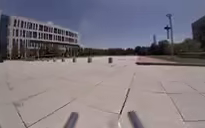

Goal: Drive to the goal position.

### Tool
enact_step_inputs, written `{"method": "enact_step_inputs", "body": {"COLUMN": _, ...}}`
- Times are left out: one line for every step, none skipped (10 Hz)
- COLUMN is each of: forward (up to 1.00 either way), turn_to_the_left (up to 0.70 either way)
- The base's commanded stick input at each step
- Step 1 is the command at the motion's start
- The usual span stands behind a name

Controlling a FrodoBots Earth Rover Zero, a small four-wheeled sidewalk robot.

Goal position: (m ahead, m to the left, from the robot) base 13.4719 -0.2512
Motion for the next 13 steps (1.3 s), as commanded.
{"method": "enact_step_inputs", "body": {"forward": 0.7, "turn_to_the_left": 0.0}}
{"method": "enact_step_inputs", "body": {"forward": 0.7, "turn_to_the_left": 0.0}}
{"method": "enact_step_inputs", "body": {"forward": 0.7, "turn_to_the_left": 0.0}}
{"method": "enact_step_inputs", "body": {"forward": 0.7, "turn_to_the_left": 0.0}}
{"method": "enact_step_inputs", "body": {"forward": 0.7, "turn_to_the_left": 0.0}}
{"method": "enact_step_inputs", "body": {"forward": 0.7, "turn_to_the_left": 0.0}}
{"method": "enact_step_inputs", "body": {"forward": 0.7, "turn_to_the_left": 0.0}}
{"method": "enact_step_inputs", "body": {"forward": 0.7, "turn_to_the_left": 0.0}}
{"method": "enact_step_inputs", "body": {"forward": 0.7, "turn_to_the_left": 0.0}}
{"method": "enact_step_inputs", "body": {"forward": 0.7, "turn_to_the_left": 0.0}}
{"method": "enact_step_inputs", "body": {"forward": 0.7, "turn_to_the_left": 0.0}}
{"method": "enact_step_inputs", "body": {"forward": 0.7, "turn_to_the_left": 0.0}}
{"method": "enact_step_inputs", "body": {"forward": 0.7, "turn_to_the_left": 0.0}}
